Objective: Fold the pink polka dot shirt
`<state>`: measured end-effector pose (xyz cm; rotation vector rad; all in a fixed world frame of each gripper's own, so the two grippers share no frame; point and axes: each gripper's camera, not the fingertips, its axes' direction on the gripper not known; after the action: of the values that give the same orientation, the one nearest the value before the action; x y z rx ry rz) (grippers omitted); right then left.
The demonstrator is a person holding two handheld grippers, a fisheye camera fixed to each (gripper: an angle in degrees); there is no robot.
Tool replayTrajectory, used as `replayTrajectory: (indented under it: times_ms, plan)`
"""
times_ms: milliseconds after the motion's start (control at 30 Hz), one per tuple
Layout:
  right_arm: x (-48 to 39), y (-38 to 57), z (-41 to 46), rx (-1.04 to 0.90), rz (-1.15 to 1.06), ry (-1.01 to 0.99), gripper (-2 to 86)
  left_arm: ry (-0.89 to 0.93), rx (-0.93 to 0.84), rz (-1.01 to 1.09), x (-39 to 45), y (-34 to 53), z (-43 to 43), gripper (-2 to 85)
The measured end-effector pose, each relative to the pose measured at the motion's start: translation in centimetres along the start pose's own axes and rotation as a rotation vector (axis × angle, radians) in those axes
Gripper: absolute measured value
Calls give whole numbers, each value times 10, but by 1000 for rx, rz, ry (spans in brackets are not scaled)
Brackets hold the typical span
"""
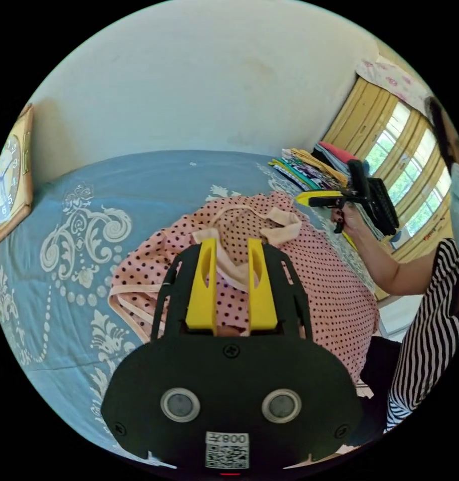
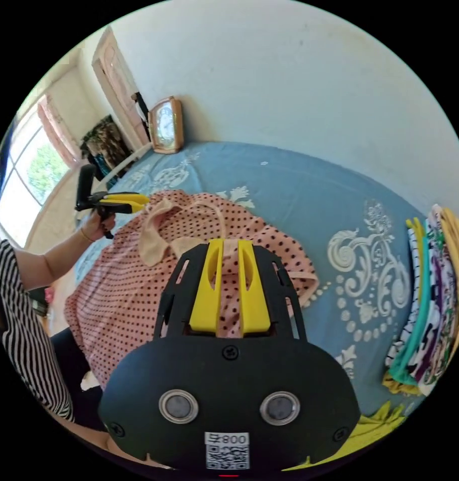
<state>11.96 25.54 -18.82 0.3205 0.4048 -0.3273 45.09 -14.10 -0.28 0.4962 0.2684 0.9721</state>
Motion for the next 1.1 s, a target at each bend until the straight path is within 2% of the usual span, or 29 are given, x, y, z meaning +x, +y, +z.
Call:
replayTrajectory:
  times_ms: [67,200,300,567,700,800,900,1000,1100]
  plan:
    - [2,-9,14,-69,-17,89,65,-80,-64,-1,-4,-10,16,93]
    - [8,-13,44,-167,-9,95,67,-207,-221,36,-3,-26,53,58]
    - [8,-13,64,-221,8,120,39,-246,-179,40,2,-34,50,25]
    - [8,-33,49,-114,35,172,9,-339,-45,20,-1,-53,27,8]
    - [9,-47,57,-125,33,168,8,-303,-31,-33,-16,-66,36,10]
    - [10,-47,77,-197,37,164,8,-275,-89,-91,-26,-63,53,18]
    - [12,-39,71,-147,57,159,8,-260,-16,-79,-17,-53,44,39]
    - [21,-38,71,-150,81,130,9,-116,36,-22,1,-52,38,62]
    - [24,-41,71,-150,107,116,9,69,-57,47,20,-61,61,74]
